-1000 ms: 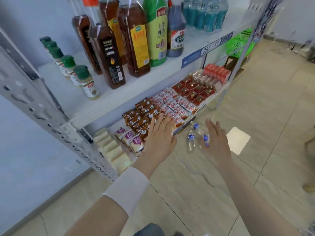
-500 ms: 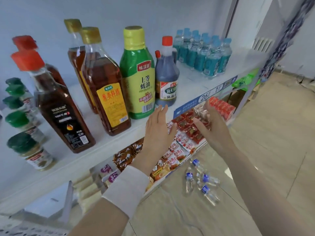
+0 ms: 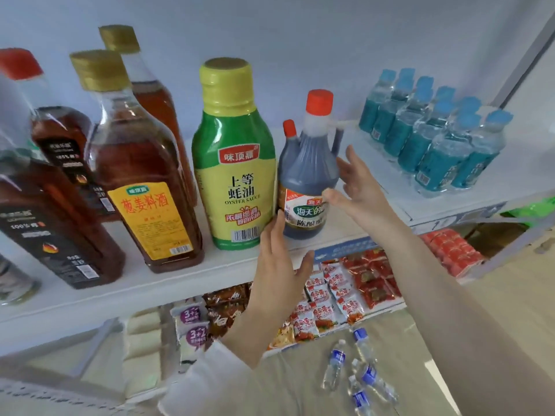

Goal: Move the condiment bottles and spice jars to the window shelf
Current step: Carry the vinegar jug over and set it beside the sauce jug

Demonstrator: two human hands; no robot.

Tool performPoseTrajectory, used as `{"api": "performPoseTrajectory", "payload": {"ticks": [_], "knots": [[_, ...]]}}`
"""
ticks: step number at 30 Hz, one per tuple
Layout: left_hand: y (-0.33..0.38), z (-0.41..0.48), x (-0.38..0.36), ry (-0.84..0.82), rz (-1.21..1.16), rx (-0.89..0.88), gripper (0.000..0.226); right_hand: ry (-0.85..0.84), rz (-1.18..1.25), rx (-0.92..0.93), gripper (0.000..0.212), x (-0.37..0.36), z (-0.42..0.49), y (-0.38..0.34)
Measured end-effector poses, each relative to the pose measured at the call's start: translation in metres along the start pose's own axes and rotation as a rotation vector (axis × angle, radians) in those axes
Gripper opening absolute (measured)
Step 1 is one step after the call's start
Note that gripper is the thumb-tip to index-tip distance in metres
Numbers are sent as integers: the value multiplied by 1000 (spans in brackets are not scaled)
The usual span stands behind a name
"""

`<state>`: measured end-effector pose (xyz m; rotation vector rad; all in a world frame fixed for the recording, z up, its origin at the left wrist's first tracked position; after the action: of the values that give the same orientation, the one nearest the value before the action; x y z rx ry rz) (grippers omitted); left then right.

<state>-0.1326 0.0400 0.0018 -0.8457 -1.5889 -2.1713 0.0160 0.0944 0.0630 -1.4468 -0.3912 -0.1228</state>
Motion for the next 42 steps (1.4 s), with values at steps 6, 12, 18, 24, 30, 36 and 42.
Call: {"api": "performPoseTrajectory", "payload": {"ticks": [6, 12, 18, 24, 30, 36, 42], "knots": [[7, 3, -13, 155, 39, 114, 71, -315, 102, 101, 93, -4, 41, 8], [11, 5, -18, 254, 67, 176, 73, -312, 184, 158, 89, -10, 51, 10], [18, 6, -19, 270, 8, 189, 77, -241, 230, 196, 82, -3, 39, 9], [34, -9, -29, 125, -201, 174, 97, -279, 375, 159, 107, 4, -3, 10], [39, -51, -16, 76, -440, 224, 105, -424, 387, 155, 101, -28, -37, -15], [18, -125, 43, 262, -455, 311, 93, -589, 415, 150, 99, -121, -59, -59], [-34, -242, 137, 428, -512, 401, 85, -821, 490, 108, 87, -279, -97, -107]]}}
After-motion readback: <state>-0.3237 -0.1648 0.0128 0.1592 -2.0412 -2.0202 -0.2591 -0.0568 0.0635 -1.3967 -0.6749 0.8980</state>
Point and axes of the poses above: each hand's wrist, its own z-axis towards the middle knuckle, its own x-axis out of the back of the hand, y = z × x, the point moved 5 cm from there along z, towards the middle knuckle, and after that the axes turned 12 degrees about -y, right-handed, at the moved point
